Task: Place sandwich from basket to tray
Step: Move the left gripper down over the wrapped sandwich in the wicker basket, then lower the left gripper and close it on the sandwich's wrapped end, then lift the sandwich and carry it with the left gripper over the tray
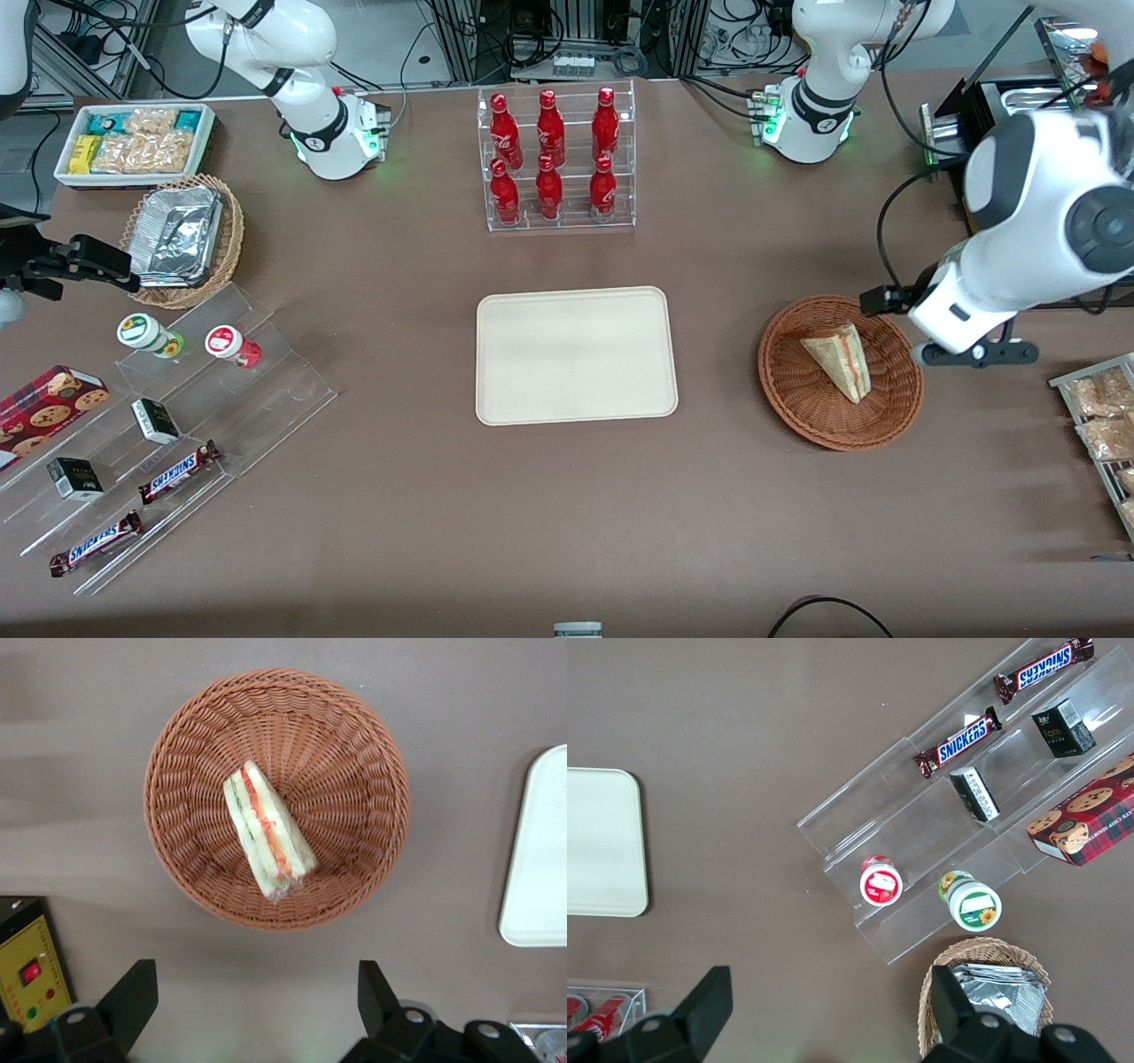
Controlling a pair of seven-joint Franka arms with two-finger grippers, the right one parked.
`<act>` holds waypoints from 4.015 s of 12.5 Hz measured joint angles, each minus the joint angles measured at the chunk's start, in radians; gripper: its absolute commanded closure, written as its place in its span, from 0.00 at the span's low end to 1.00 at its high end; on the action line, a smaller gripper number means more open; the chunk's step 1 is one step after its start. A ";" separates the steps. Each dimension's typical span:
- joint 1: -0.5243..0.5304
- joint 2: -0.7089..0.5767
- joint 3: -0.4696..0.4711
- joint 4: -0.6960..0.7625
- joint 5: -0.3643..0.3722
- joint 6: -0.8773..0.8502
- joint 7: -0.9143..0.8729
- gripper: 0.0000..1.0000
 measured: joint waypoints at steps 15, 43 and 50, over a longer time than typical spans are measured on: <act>0.040 0.086 0.005 -0.275 -0.007 0.445 -0.516 0.00; 0.027 0.006 -0.004 -0.470 -0.007 0.599 -0.610 1.00; -0.087 -0.003 -0.016 -0.205 -0.008 0.286 -0.609 1.00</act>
